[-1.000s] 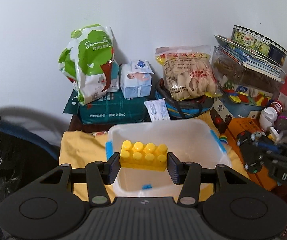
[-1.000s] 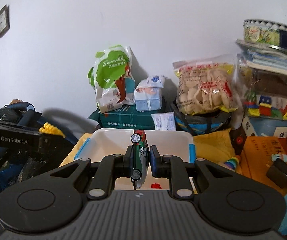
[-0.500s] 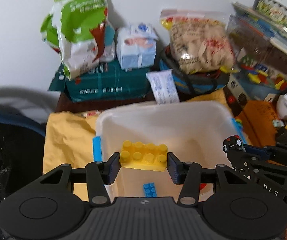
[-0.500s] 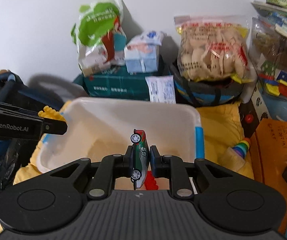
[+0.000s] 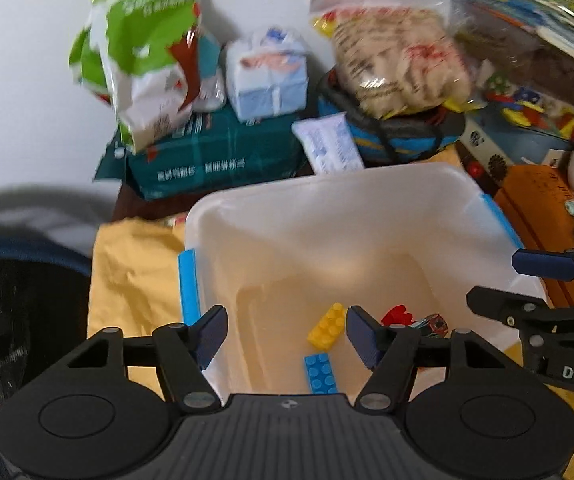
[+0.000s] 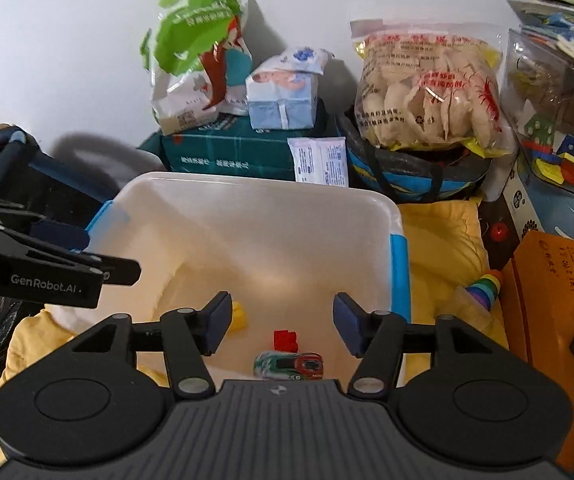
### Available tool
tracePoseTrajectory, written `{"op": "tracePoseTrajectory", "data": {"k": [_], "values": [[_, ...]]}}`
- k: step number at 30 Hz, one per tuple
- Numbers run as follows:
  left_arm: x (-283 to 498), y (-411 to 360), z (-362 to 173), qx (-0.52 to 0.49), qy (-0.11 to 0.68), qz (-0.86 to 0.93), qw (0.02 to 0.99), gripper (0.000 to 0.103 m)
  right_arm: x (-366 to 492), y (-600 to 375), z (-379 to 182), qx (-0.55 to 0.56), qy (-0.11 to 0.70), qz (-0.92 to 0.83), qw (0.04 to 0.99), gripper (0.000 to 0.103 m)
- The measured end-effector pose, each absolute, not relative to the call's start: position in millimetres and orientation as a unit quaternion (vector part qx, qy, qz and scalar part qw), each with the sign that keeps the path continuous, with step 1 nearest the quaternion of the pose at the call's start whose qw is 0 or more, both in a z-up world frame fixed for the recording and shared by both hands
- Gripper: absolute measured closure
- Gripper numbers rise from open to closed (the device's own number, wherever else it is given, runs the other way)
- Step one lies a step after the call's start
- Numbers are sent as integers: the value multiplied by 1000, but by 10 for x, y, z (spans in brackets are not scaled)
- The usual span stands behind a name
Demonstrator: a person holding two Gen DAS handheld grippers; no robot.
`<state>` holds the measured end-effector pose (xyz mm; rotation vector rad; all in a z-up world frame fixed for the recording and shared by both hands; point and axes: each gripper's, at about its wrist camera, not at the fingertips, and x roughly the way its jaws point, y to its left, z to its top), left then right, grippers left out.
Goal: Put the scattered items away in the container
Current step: 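Carry the yellow brick and green car over the container and release both, then withdraw both open tools from the container back toward the toys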
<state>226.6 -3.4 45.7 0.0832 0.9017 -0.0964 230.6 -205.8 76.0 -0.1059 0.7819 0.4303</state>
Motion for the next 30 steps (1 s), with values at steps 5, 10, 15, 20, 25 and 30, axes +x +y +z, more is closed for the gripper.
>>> {"op": "tracePoseTrajectory", "data": {"k": [5, 10, 15, 20, 25, 30], "values": [[2206, -85, 467, 43, 420, -50, 905, 34, 2147, -2175, 737, -41, 368, 210, 905, 40], [2224, -71, 533, 29, 415, -49, 908, 34, 2113, -2241, 772, -34, 367, 205, 907, 40], [2173, -100, 564, 33, 413, -51, 909, 34, 2074, -2288, 823, -28, 360, 205, 910, 40], [2045, -116, 625, 33, 404, -55, 912, 34, 2026, -2301, 865, -25, 358, 200, 912, 40], [1819, -73, 715, 13, 389, -63, 919, 34, 1942, -2317, 883, -22, 360, 200, 911, 40], [1546, -21, 706, -8, 378, -73, 923, 34, 1826, -2333, 876, -18, 359, 202, 911, 40]]}}
